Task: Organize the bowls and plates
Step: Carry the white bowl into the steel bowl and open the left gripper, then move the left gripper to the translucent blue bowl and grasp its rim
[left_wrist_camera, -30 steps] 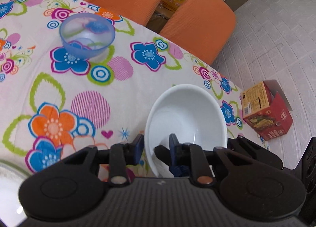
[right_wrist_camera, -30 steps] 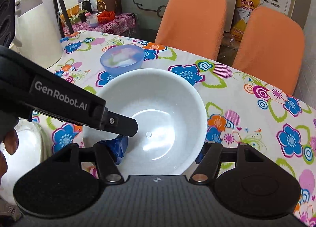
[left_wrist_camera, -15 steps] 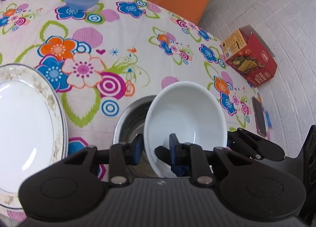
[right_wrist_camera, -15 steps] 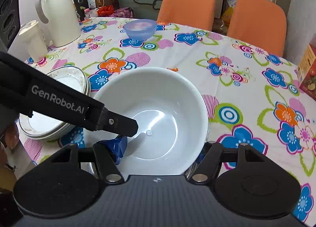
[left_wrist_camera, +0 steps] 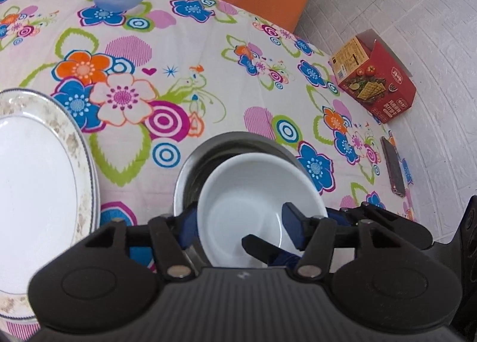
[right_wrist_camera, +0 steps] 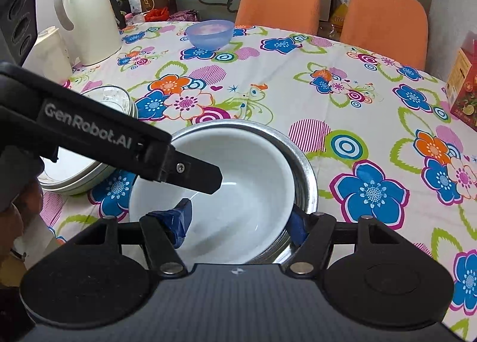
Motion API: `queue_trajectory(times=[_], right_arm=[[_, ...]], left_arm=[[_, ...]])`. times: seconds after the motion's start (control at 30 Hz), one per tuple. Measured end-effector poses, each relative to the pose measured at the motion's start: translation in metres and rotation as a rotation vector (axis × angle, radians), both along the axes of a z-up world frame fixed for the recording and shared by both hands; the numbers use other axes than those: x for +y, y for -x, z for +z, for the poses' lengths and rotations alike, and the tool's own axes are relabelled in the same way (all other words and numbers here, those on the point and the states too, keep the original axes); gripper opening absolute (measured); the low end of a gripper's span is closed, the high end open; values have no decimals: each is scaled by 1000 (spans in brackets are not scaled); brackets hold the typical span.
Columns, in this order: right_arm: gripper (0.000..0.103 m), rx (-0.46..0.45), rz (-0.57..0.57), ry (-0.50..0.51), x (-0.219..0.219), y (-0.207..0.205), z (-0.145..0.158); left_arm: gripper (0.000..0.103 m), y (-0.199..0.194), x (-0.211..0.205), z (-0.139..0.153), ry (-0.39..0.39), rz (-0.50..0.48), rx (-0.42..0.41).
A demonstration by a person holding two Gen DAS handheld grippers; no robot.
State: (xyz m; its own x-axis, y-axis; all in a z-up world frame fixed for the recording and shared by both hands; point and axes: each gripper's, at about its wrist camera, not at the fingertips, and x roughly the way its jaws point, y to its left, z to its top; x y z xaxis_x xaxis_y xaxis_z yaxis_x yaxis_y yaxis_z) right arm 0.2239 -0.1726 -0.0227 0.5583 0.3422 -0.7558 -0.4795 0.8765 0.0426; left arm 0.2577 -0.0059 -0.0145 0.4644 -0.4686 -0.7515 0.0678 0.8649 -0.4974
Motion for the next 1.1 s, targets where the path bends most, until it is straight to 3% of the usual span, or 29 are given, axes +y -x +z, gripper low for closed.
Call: queue_trajectory(times=[0.23,0.33,0.47,0.67,1.1], right_arm=[[52,-63,-54,-36,-11,7,13],[53,-143,-128,-49,-18,21,20],[53,-226,-234,-172,-25,47,18],[54,-213,-359,-347,-32,63,5],[56,-213,-477,-400,-25,50,22]], left_arm=[[62,9,14,19,8,-4,-79],[64,16,25,28,13,21,-124],[65,30,37,34,9,89,-185],[65,45,47,28,-31,113,-203],[66,31,83,35,-89,187,-242]])
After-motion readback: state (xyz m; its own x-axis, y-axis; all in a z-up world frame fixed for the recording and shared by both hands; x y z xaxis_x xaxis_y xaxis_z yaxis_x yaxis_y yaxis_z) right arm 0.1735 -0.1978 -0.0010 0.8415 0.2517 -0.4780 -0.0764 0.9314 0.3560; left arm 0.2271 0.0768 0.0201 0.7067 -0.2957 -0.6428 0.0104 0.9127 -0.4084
